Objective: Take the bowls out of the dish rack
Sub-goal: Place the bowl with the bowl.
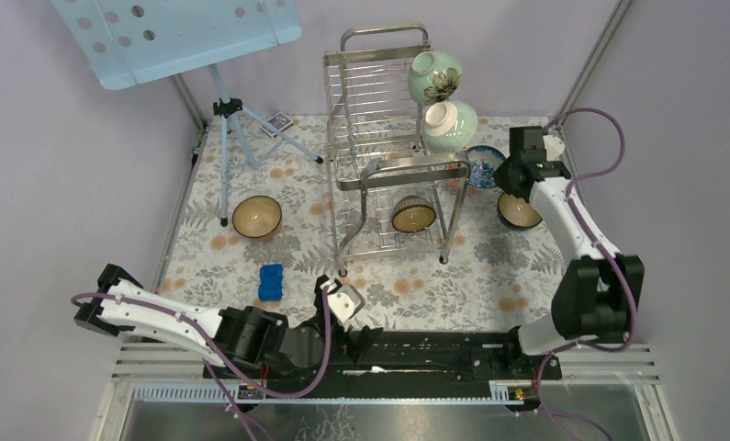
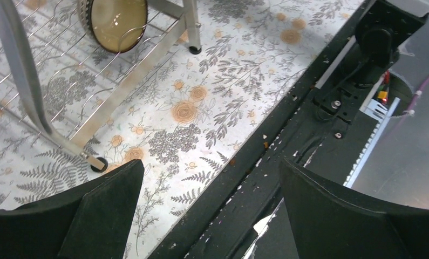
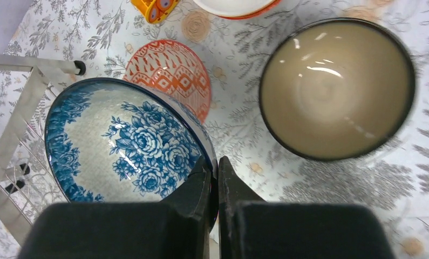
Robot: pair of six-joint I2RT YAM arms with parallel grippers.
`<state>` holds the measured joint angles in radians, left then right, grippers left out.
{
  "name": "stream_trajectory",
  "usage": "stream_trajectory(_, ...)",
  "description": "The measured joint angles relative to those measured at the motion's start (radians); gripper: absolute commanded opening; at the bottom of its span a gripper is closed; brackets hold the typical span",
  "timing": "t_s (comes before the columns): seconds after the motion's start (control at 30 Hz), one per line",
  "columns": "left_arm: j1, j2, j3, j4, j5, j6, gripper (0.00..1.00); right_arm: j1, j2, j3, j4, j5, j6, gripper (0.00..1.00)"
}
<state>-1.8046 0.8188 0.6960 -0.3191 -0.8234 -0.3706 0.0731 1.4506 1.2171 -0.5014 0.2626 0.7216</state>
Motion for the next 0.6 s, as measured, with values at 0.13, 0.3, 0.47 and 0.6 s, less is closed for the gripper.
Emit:
stream_trajectory(0.13,0.0,0.003,-0.013,-0.048,-0.053,-0.112,0.99,-0.006,0.127,0.056,0.043,-0.047,0.02,0.0)
stream_trajectory(0.3,0.0,0.02,-0.032,-0.084,-0.086,-0.223,0.99,-0.008,0.248,0.142,0.053,-0.076,0.025,0.0)
stream_trajectory(0.47,0.0,0.048,-0.045,-0.1,-0.096,-0.278,0.99,-0.008,0.321,0.193,0.079,-0.092,0.024,0.0)
stream_trajectory(0.6,0.0,0.068,-0.049,-0.103,-0.101,-0.294,0.99,-0.009,0.365,0.206,0.097,-0.1,0.023,0.0)
